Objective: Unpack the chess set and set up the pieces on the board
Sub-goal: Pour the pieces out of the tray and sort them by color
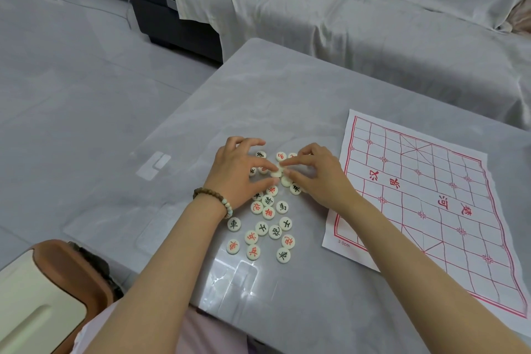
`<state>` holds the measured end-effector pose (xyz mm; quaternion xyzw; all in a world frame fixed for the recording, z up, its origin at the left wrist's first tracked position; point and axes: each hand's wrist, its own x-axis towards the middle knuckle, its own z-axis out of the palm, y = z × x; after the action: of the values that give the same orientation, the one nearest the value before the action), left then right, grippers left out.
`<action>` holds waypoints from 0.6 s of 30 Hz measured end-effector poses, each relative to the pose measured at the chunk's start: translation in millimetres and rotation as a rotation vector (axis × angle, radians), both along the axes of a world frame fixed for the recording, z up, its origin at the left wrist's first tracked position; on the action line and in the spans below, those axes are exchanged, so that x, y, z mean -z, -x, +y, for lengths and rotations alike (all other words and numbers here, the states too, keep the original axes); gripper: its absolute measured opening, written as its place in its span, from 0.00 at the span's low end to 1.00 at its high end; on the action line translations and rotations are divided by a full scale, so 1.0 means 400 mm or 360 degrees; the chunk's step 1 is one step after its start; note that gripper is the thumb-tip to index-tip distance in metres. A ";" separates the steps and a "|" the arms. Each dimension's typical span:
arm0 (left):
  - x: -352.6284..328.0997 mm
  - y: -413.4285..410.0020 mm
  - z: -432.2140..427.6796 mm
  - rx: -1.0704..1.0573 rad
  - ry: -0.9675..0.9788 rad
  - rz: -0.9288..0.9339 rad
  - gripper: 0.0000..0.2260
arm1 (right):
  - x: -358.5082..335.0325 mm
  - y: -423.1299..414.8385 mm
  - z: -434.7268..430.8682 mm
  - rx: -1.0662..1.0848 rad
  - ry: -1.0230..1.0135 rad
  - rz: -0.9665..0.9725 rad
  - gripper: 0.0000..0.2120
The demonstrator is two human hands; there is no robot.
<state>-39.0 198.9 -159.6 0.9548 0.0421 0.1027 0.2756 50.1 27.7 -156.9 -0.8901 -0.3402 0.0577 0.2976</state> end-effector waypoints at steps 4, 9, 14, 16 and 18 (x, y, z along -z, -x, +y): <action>0.000 -0.004 -0.005 -0.0034 0.0000 0.0006 0.09 | -0.003 -0.005 0.016 0.0075 -0.0017 0.0032 0.06; 0.003 -0.011 -0.005 -0.0077 0.0046 0.0029 0.08 | -0.001 -0.015 0.028 0.0111 -0.0041 0.0049 0.05; 0.006 -0.014 -0.003 -0.0161 0.0077 0.0072 0.09 | 0.008 -0.023 0.042 0.0179 -0.0059 0.0040 0.07; 0.007 -0.013 -0.001 -0.0200 0.0050 0.0053 0.07 | 0.010 -0.027 0.049 0.0227 -0.0059 0.0036 0.08; 0.005 -0.012 -0.001 -0.0217 0.0043 0.0028 0.06 | 0.012 -0.035 0.055 0.0285 -0.0044 0.0026 0.09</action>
<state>-34.0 198.7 -161.6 0.9468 0.1109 0.1123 0.2804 63.9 49.6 -161.7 -0.9123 -0.2575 0.0336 0.3166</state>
